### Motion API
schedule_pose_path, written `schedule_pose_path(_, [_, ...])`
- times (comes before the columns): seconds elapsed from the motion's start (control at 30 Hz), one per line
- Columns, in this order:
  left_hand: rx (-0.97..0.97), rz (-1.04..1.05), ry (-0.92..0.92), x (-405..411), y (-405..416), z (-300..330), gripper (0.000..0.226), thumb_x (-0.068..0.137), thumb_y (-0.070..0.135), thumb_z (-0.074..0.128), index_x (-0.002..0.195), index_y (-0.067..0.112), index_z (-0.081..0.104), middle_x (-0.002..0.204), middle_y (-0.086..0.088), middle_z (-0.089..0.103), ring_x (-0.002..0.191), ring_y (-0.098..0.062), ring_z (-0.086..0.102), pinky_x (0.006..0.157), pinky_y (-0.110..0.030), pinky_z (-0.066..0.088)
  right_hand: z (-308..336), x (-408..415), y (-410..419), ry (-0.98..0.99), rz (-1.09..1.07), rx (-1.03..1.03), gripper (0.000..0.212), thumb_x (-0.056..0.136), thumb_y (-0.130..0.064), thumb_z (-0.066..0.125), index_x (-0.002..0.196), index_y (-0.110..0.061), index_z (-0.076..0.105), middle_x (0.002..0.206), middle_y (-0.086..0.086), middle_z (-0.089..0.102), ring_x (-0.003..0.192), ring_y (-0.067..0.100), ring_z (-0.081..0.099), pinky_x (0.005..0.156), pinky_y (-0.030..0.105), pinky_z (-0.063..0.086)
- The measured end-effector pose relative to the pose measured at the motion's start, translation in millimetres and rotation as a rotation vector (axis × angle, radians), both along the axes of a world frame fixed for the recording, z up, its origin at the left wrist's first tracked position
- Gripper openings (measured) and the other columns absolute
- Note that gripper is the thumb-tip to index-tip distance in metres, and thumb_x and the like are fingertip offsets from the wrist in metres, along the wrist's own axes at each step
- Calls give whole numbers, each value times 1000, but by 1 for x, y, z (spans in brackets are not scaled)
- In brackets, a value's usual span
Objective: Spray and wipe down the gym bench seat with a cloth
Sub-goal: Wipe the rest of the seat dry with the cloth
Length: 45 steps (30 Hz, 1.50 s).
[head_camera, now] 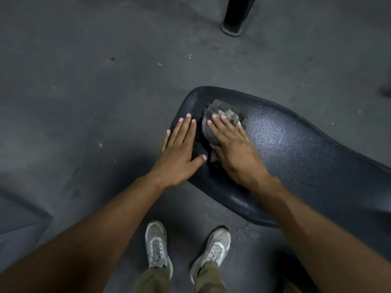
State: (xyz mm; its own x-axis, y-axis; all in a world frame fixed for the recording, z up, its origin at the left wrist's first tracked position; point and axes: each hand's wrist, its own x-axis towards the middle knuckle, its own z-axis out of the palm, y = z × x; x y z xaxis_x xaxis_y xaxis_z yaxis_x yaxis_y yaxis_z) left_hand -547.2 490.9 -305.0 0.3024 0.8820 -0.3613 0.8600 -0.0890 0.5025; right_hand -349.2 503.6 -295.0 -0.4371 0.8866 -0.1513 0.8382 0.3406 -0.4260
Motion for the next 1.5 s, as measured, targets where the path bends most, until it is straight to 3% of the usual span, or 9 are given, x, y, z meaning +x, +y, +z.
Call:
schedule_pose_path(0.1, [-5, -64, -102, -19, -2, 1, 87, 102, 41, 49, 162, 19, -10, 168, 7, -26, 152, -5, -28, 127, -37, -11, 2, -7, -47, -42, 4, -19, 63, 104, -38, 33, 163, -19, 28, 172, -1, 20, 161, 14, 8, 130, 39, 2])
schedule_pose_path(0.23, [34, -80, -27, -52, -16, -2, 81, 104, 54, 31, 161, 21, -16, 166, 9, -30, 151, -3, -29, 125, -35, -13, 4, -8, -79, -89, 57, -16, 62, 106, -38, 34, 165, -22, 23, 172, -6, 14, 160, 10, 4, 130, 39, 4])
schedule_pose_path(0.5, [-122, -60, -66, -77, -22, -6, 77, 105, 51, 31, 160, 27, -19, 168, 12, -22, 153, -3, -22, 127, -37, -11, 1, -51, 37, -5, -320, 11, 57, 110, -31, 37, 163, -15, 26, 173, 4, 17, 161, 25, 6, 130, 44, 1])
schedule_pose_path(0.8, [-90, 127, -93, -53, -49, -9, 83, 104, 53, 35, 159, 23, -20, 169, 6, -22, 156, -8, -17, 127, -36, -10, 1, -79, 62, -154, 129, 42, 55, 109, -37, 42, 161, -19, 34, 169, -2, 30, 159, 15, 17, 129, 39, 4])
schedule_pose_path(1.03, [-45, 76, -130, -71, -42, -6, 73, 106, 50, 33, 163, 25, -5, 171, 10, -11, 156, -6, -13, 127, -35, -9, -2, -81, 35, -8, -274, 74, 57, 107, -26, 44, 161, -13, 33, 171, 3, 25, 160, 23, 14, 130, 41, 5])
schedule_pose_path(1.2, [-106, 183, -280, -85, -6, -5, 63, 109, 43, 35, 163, 26, 9, 172, 6, 3, 158, -10, -2, 129, -38, -1, -5, -86, -55, -48, -183, 91, 64, 99, -29, 46, 161, -15, 34, 171, 2, 26, 160, 21, 17, 130, 41, 6])
schedule_pose_path(1.3, [-150, 201, -311, -83, 33, -1, 60, 109, 40, 36, 163, 25, 14, 172, 4, 9, 158, -13, 4, 127, -31, 2, -5, -78, -90, -121, -98, 87, 75, 92, -31, 57, 162, -18, 32, 171, -2, 25, 160, 16, 16, 130, 37, 3])
schedule_pose_path(1.4, [-184, 113, -331, -68, 71, 10, 57, 110, 40, 32, 162, 21, 19, 171, 3, 11, 158, -12, 6, 127, -29, 1, -5, -69, -92, -175, -103, 127, 73, 93, -37, 47, 162, -19, 32, 171, -4, 25, 159, 14, 17, 130, 37, 7])
schedule_pose_path(1.5, [-236, 75, -372, -49, 101, 25, 55, 111, 38, 28, 160, 13, 28, 169, 0, 20, 157, -12, 14, 117, -16, 6, -6, -77, -65, -109, -243, 163, 62, 103, -29, 46, 161, -15, 33, 170, 1, 27, 159, 20, 18, 130, 41, 10])
